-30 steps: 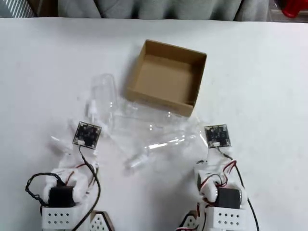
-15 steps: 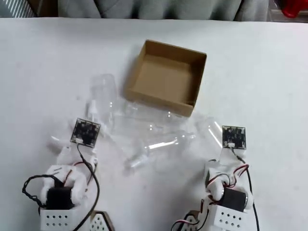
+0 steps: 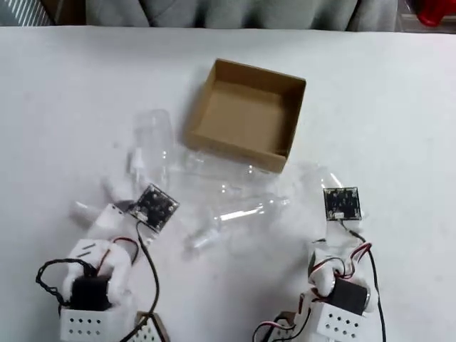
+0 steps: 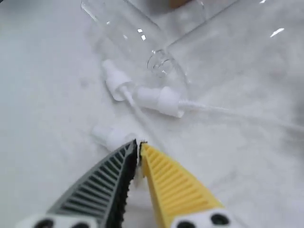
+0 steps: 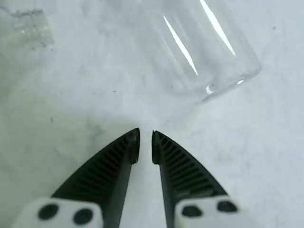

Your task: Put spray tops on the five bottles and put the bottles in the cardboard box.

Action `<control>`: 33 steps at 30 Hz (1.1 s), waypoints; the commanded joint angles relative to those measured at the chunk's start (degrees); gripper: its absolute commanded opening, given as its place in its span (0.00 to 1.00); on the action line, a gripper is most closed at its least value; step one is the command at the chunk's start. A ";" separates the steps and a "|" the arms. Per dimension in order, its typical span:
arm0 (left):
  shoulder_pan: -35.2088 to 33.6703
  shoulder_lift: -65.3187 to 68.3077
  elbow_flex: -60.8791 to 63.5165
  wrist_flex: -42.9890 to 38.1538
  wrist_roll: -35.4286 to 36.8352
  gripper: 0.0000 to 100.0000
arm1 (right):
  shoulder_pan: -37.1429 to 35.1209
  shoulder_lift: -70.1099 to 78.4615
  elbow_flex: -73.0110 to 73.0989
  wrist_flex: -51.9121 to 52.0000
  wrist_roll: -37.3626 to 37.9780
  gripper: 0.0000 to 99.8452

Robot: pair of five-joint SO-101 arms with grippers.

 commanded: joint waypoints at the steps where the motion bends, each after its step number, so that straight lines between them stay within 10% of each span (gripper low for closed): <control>1: 0.66 -0.66 -4.48 0.53 -0.53 0.02 | 0.40 -0.48 -0.62 -0.66 0.62 0.02; 19: 0.22 11.38 -22.33 6.42 4.04 0.02 | 0.40 -0.48 -0.53 -0.75 0.53 0.02; 33: 0.22 39.52 -23.82 -11.96 21.54 0.02 | 0.40 -0.48 -0.53 -0.75 0.62 0.02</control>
